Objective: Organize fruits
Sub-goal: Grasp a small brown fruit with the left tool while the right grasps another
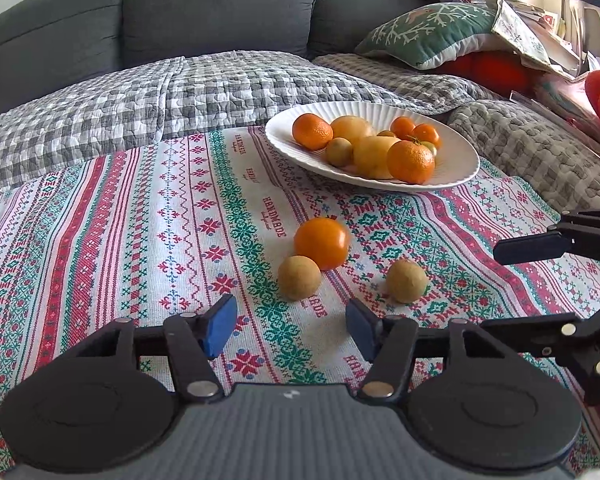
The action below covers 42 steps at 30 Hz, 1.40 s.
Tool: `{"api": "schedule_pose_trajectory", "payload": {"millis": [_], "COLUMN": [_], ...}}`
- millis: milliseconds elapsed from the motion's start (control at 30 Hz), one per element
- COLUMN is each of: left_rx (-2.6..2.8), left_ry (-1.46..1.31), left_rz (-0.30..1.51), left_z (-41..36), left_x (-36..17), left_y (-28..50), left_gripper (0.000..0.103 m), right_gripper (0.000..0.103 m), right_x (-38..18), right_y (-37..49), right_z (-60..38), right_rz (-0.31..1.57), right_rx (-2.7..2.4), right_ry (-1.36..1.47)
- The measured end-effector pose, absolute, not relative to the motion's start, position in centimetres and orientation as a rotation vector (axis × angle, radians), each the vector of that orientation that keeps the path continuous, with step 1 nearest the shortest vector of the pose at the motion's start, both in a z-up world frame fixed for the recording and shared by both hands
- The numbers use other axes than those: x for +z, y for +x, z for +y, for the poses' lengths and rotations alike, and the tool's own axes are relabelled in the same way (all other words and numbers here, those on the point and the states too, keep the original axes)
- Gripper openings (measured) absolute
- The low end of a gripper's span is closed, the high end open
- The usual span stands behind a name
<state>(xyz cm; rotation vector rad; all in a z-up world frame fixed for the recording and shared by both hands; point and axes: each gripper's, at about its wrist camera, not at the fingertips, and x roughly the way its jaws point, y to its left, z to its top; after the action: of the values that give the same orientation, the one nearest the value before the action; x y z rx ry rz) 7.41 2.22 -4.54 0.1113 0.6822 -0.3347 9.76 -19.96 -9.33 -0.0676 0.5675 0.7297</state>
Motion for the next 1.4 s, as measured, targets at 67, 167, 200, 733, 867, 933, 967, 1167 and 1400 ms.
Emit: {"api": "schedule_pose_trajectory", "payload": {"millis": [67, 167, 200, 733, 867, 933, 967, 1167, 1400], "left_rx": [-0.334, -0.331, -0.328, -0.323, -0.323, -0.323, -0.322, -0.321, -0.321], "left_ry": [0.106, 0.099, 0.096, 0.078, 0.079, 0.078, 0.078, 0.079, 0.080], "left_rz": [0.683, 0.683, 0.683, 0.695, 0.697, 0.697, 0.697, 0.697, 0.697], "left_z": [2.0, 1.8, 1.7, 1.7, 1.7, 1.7, 1.7, 1.7, 1.7], "left_x": [-4.5, -4.4, -4.4, -4.3, -4.2, -4.2, -4.2, -4.2, -4.2], "left_y": [7.6, 7.9, 8.0, 8.7, 8.7, 8.7, 8.7, 8.7, 8.6], "left_gripper": [0.041, 0.034, 0.033, 0.013, 0.013, 0.012, 0.012, 0.012, 0.012], "right_gripper": [0.070, 0.065, 0.064, 0.045, 0.041, 0.038, 0.037, 0.032, 0.025], "right_x": [-9.5, -9.6, -9.6, -9.7, -9.6, -9.6, -9.5, -9.4, -9.3], "right_y": [10.0, 10.4, 10.5, 11.6, 11.7, 11.8, 11.8, 12.1, 12.4], "right_z": [-19.7, -19.4, -19.3, -17.6, -17.3, -17.1, -17.0, -16.7, -16.6], "right_rz": [0.575, 0.585, 0.589, 0.601, 0.599, 0.597, 0.595, 0.588, 0.583], "right_rx": [0.732, 0.738, 0.740, 0.759, 0.760, 0.760, 0.759, 0.752, 0.750], "right_ry": [-0.070, -0.064, -0.059, -0.063, -0.069, -0.074, -0.075, -0.076, -0.079]}}
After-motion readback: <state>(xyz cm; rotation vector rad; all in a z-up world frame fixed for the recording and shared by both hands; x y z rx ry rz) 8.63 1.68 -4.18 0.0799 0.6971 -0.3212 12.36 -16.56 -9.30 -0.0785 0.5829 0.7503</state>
